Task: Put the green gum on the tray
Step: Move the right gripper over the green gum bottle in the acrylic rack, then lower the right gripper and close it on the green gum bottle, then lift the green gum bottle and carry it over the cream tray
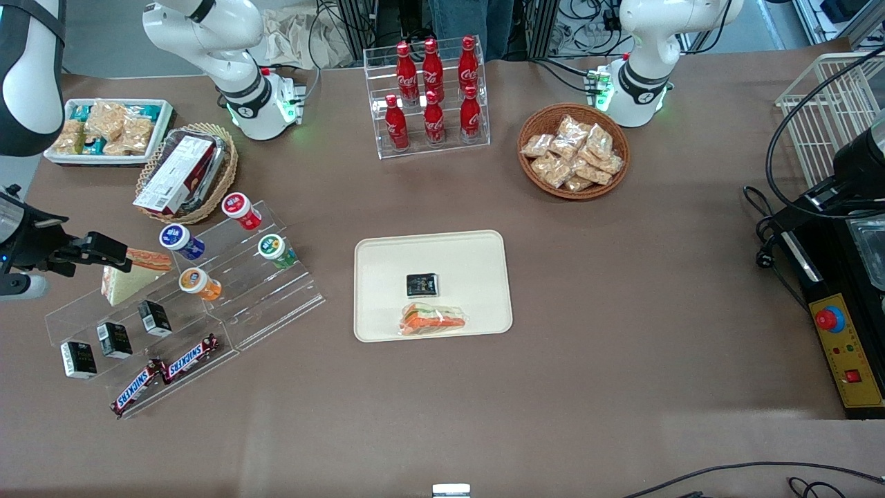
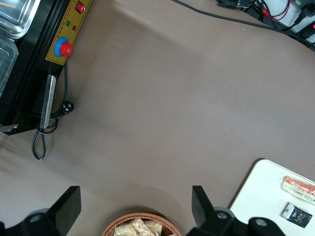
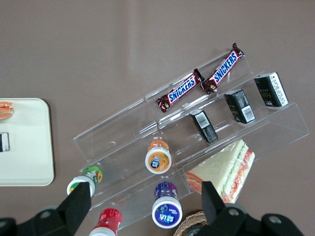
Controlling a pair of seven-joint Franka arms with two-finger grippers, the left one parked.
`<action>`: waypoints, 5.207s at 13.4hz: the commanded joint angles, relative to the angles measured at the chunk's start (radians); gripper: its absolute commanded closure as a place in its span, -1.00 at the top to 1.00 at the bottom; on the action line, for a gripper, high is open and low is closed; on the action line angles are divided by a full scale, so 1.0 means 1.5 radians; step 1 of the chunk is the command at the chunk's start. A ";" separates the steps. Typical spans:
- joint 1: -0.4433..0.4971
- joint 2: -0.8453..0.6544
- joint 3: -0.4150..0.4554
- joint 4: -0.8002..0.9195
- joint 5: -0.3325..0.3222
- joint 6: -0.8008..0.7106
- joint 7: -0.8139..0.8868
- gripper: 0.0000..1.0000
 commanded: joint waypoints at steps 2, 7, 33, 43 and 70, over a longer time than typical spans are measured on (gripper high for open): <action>-0.003 -0.005 0.002 0.000 -0.006 0.000 -0.002 1.00; 0.022 -0.013 0.018 -0.007 0.000 -0.015 0.000 1.00; 0.044 -0.152 0.174 -0.469 -0.012 0.307 0.094 0.99; 0.041 -0.072 0.174 -0.511 -0.013 0.408 0.094 0.99; 0.046 -0.030 0.306 -0.420 0.042 0.324 0.288 -0.90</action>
